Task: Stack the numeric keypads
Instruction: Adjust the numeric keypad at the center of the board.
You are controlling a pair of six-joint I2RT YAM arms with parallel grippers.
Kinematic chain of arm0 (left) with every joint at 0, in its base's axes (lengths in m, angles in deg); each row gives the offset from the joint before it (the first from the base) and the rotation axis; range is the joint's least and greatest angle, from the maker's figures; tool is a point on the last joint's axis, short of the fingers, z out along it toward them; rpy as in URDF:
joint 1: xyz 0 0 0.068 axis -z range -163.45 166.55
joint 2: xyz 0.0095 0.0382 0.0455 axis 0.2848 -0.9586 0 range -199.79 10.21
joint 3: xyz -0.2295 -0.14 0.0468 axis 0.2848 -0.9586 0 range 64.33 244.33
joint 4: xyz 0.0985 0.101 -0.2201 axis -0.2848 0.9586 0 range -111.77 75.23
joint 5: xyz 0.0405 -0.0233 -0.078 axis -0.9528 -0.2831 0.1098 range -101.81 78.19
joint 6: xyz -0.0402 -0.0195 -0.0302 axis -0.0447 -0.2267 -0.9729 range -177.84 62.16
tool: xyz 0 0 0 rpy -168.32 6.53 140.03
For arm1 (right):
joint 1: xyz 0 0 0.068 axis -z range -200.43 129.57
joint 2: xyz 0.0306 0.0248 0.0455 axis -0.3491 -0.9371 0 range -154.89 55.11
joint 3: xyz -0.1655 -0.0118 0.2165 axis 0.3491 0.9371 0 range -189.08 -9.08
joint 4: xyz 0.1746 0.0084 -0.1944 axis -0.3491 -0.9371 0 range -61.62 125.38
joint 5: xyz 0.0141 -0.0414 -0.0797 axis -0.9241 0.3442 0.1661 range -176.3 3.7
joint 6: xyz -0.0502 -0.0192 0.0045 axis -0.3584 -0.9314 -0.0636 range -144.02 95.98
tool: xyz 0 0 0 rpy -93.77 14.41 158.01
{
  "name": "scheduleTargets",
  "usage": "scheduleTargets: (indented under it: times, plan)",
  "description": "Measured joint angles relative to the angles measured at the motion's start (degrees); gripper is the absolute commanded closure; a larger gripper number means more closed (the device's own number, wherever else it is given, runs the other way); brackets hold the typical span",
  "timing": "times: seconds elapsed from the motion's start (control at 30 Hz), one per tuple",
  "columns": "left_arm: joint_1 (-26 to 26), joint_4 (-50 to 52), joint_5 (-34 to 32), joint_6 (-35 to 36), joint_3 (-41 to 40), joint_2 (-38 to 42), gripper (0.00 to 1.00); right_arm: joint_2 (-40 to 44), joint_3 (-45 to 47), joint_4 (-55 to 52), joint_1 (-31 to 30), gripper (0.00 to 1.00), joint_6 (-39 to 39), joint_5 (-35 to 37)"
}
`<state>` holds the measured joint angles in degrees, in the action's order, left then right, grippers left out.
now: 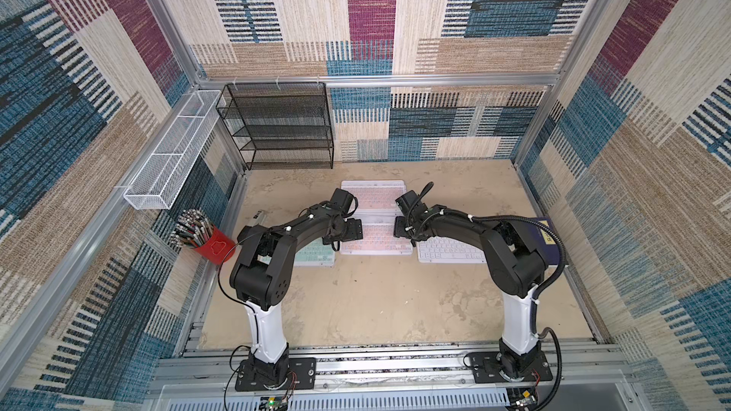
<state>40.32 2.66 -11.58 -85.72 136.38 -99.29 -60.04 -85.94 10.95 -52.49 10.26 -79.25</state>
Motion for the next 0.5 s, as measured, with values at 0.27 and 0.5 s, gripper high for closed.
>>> scheduleTargets:
  times: [0.27,0.5]
  plan:
    - [0.35,-1.53,-0.26,0.61,0.22,-0.72,0.09,-0.33,0.31,2.36,0.33,0.32,-0.31,-0.48]
    - [0.68,-2.78,0.55,1.03,0.98,-2.05,0.09,0.66,2.1,4.74,1.38,0.33,-0.59,-3.1]
